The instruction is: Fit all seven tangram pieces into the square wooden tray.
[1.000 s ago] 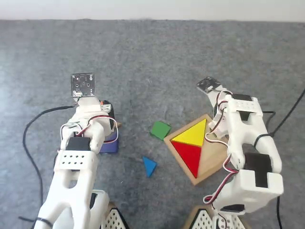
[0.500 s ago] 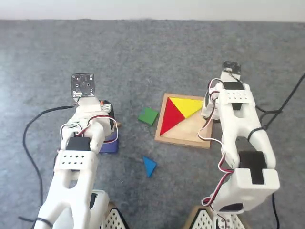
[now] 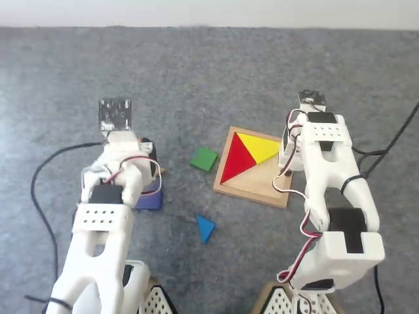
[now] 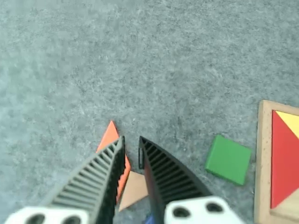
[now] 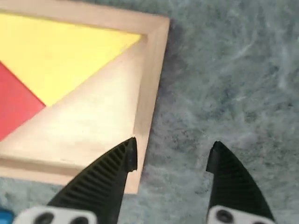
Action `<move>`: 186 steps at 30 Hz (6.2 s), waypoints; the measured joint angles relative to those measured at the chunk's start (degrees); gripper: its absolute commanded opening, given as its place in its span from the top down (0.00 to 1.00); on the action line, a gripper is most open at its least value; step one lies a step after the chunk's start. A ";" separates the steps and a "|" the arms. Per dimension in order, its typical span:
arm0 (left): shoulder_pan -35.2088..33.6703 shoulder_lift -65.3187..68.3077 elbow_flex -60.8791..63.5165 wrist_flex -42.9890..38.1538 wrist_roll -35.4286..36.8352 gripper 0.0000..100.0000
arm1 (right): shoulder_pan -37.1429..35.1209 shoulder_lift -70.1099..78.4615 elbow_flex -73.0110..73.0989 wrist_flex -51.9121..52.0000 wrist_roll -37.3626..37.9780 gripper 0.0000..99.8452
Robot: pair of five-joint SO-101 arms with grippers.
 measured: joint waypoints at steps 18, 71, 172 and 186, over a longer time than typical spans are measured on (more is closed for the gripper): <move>-5.45 44.75 -59.96 50.90 -9.14 0.87 | 22.77 -50.81 41.23 -8.97 23.30 0.75; -2.11 72.35 -81.49 50.20 3.16 0.99 | 26.55 -53.45 58.37 -19.25 26.11 0.75; 29.36 83.34 -143.38 64.35 2.20 0.83 | 26.55 -53.45 58.37 -19.34 26.29 0.75; 29.98 47.82 -81.05 55.65 -1.14 0.85 | 26.55 -53.45 59.60 -21.36 26.29 0.75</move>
